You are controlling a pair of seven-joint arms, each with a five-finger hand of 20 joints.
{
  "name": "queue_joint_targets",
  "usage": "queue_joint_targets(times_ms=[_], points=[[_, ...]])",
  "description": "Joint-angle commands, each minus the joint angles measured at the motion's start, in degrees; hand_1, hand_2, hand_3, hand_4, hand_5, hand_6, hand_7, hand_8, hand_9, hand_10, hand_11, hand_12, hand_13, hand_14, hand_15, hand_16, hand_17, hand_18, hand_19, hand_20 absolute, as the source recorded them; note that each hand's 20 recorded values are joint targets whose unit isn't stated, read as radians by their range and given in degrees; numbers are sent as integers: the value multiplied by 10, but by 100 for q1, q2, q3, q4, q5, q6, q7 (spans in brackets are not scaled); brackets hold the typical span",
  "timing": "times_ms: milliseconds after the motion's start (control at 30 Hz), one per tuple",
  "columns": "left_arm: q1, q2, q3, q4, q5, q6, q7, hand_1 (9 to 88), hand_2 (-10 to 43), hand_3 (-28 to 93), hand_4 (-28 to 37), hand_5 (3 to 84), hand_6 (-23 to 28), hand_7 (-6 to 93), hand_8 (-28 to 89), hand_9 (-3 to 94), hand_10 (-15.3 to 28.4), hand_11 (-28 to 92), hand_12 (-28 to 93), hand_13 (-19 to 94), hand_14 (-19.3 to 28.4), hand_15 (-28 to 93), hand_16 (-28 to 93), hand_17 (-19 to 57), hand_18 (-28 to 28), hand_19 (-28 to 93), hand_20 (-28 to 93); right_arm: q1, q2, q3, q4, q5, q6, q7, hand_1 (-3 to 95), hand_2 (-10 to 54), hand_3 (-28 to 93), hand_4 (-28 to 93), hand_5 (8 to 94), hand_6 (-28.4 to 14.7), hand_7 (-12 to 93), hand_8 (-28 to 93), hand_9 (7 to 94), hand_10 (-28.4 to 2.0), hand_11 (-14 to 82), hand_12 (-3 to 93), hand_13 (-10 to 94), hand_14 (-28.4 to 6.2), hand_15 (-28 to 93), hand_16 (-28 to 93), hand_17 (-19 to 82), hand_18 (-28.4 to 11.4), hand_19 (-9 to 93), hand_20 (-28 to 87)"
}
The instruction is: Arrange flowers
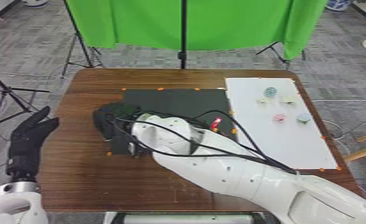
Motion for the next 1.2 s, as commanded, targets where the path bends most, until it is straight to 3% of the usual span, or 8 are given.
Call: queue_joint_targets(times_ms=[33,233,500,667,733,933,1067,1200], points=[[172,-61,-40,-24,-46,-31,-2,376,191,731,-34,381,64,107,-77,437,146,208,68,351,153,149,-38,86,104,143,144,50,51,46,-6,-345,-375,43,571,-95,602,-160,727,5,330,132,907,-79,184,459,921,2,660,360,673,-123,932,648],[235,-27,-54,-57,-36,-42,-21,373,190,735,-44,385,64,105,-75,441,145,208,71,355,155,152,-37,85,105,145,145,103,137,27,18,-526,-373,5,529,-95,596,-153,710,5,283,128,886,-86,245,427,919,1,652,361,669,-126,932,643],[297,-80,-98,-98,9,-94,-48,371,186,737,-47,388,65,104,-74,443,146,209,73,356,156,154,-37,84,106,147,144,168,240,-1,52,-739,-546,-31,471,-95,646,-171,686,8,242,101,865,-90,297,385,913,-2,650,365,660,-131,932,642],[277,-74,-95,-95,35,-128,-55,371,185,735,-47,388,65,103,-73,443,147,209,74,357,156,154,-38,84,106,147,144,365,413,-68,-41,-847,-480,-16,426,-95,694,-183,646,29,234,-80,842,-95,321,358,907,-6,648,369,651,-135,932,641],[309,-75,-117,-115,42,-122,-72,371,184,735,-47,389,65,103,-73,443,147,208,74,357,157,154,-37,84,107,147,144,547,552,-117,-149,-726,-255,104,415,-95,701,-184,637,31,235,-97,838,-95,326,351,905,-7,648,368,649,-137,932,639],[420,-75,-169,-180,57,-112,-137,370,183,734,-47,390,65,103,-72,443,146,209,75,358,158,155,-37,84,107,147,144,946,1513,217,-1246,-457,585,432,370,-95,709,-184,619,25,224,-101,803,-110,351,280,884,-20,652,369,627,-147,932,639],[480,-103,-183,-210,77,-125,-158,366,180,734,-49,391,65,102,-73,444,147,209,76,360,159,157,-36,83,107,147,144,701,2406,1083,-2216,-278,741,626,351,-95,700,-169,596,18,203,-92,752,-125,279,265,843,-37,660,367,598,-154,932,636],[520,-128,-202,-220,93,-166,-192,366,180,735,-51,392,65,102,-72,445,147,210,77,364,161,159,-36,83,108,147,144,44,3188,2085,-2813,-176,1289,918,328,-95,688,-153,547,2,169,-79,660,-147,201,248,775,-65,650,352,547,-163,932,601]])
